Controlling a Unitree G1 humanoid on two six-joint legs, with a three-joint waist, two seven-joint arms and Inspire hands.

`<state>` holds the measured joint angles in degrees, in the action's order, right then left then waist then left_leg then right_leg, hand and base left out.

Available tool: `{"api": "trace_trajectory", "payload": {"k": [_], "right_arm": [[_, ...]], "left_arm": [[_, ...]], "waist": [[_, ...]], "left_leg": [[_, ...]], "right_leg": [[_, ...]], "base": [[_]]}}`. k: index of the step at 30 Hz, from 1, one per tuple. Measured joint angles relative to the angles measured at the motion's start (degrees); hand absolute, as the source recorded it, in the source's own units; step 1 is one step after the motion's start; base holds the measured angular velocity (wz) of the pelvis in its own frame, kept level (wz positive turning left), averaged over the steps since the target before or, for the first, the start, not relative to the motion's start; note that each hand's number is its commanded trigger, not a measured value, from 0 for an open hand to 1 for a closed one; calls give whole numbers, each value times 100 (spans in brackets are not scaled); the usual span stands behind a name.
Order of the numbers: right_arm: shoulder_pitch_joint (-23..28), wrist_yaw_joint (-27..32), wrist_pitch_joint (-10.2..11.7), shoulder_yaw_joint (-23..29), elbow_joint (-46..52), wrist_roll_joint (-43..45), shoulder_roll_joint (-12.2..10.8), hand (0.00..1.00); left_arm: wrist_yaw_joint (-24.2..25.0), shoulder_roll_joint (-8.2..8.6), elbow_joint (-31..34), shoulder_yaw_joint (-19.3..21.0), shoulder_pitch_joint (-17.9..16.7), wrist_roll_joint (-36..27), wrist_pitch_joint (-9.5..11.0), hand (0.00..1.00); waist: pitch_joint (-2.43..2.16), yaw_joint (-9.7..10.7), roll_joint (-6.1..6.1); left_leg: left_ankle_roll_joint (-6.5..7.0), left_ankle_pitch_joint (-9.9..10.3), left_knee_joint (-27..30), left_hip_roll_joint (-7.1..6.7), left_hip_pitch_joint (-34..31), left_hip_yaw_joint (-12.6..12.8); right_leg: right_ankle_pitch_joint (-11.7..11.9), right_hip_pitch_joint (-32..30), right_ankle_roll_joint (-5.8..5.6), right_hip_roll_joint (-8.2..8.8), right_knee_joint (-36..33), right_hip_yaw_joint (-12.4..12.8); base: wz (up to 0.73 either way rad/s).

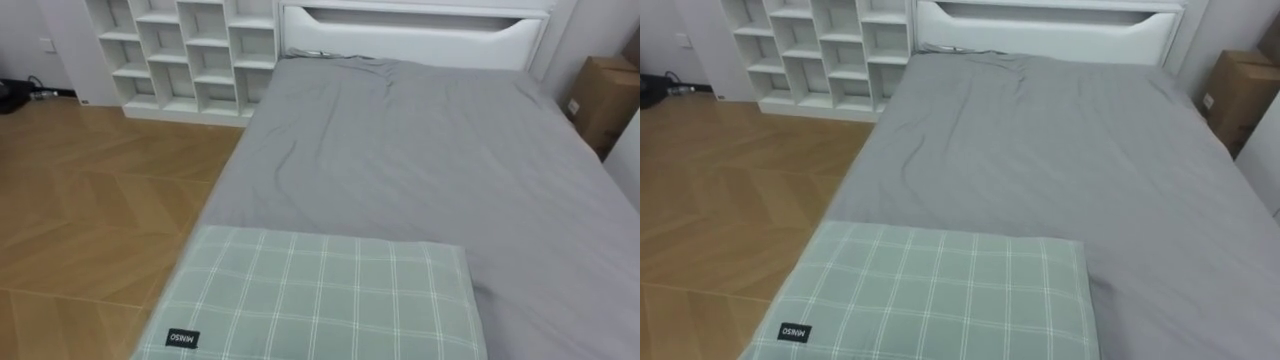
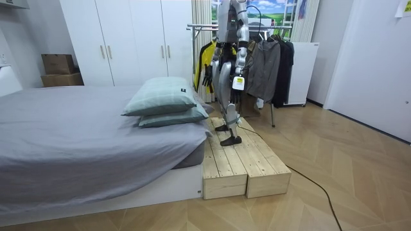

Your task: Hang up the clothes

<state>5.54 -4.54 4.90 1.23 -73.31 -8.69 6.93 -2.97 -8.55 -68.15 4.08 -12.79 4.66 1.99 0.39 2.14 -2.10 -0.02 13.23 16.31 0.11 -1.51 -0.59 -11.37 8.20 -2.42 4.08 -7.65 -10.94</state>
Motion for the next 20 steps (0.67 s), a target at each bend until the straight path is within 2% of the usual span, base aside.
{"api": "trace_trajectory", "payload": {"k": [12,13,20], "right_arm": [[-1,-1,-15,-8,2,-3,0,0],[-1,0,-23,-7,2,-13,1,0],[-1,7,-72,-10,-5,-243,3,0]], "left_arm": [[35,-30,3,-94,-6,11,-110,0],[43,-35,3,-96,-2,99,-131,0],[34,-37,1,-215,55,484,-206,0]], "waist": [[-2,0,6],[-15,3,28],[-13,61,45]], "left_leg": [[0,0,1,0,0,-5],[0,0,1,0,0,-7],[-1,0,0,-1,0,-15]], "right_leg": [[-1,7,1,-1,-2,0],[-1,10,1,-1,-3,-4],[-1,14,1,-3,-3,-37]], "base": [[0],[0],[0]]}}
